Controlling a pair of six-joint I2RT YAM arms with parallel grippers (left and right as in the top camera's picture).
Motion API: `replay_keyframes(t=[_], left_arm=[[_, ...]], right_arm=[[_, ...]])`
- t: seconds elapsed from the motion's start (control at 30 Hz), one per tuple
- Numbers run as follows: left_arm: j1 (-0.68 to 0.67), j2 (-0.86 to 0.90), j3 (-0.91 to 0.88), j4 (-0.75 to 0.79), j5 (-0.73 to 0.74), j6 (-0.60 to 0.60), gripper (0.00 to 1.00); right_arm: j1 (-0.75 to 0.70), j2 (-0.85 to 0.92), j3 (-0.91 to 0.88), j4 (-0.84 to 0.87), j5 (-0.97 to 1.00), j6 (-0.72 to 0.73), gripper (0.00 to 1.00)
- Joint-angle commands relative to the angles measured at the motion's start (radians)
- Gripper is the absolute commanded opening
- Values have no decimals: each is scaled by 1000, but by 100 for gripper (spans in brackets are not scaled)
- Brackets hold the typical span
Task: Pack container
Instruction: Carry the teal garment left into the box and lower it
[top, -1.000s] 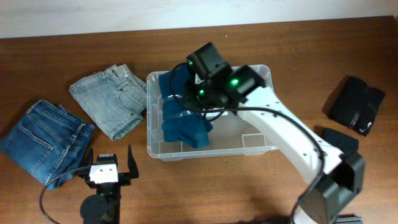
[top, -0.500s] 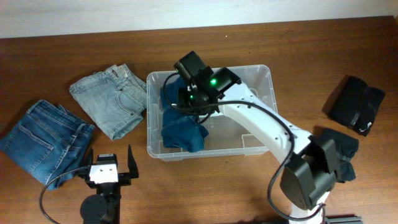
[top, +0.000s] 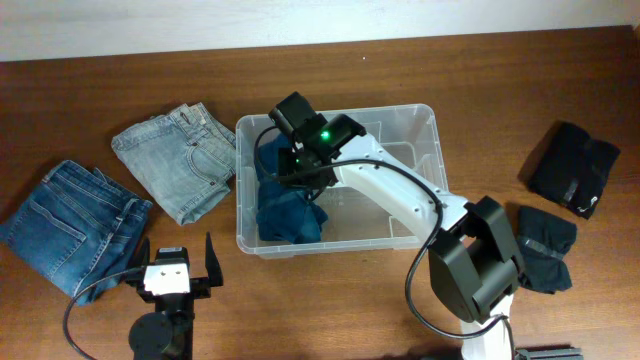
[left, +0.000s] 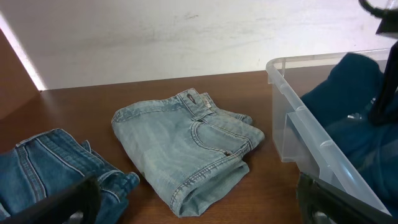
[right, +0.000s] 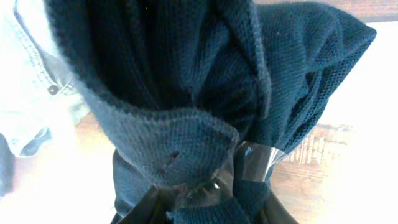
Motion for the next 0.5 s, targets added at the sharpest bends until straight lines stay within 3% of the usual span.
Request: replay_keyframes(t=[0.0,0.2,0.33,0.47], left_arm=[[6,-8,-10,2,10,12,99],[6,-8,-10,2,10,12,99],[6,-8,-10,2,10,12,100],[6,-8,-10,2,10,12,99]], right_arm=[[10,27,7,8,5,12,26],[10,36,-1,8,5,11,27],[10,36,-10,8,5,11,50],[10,36,-15,1,5,3,80]])
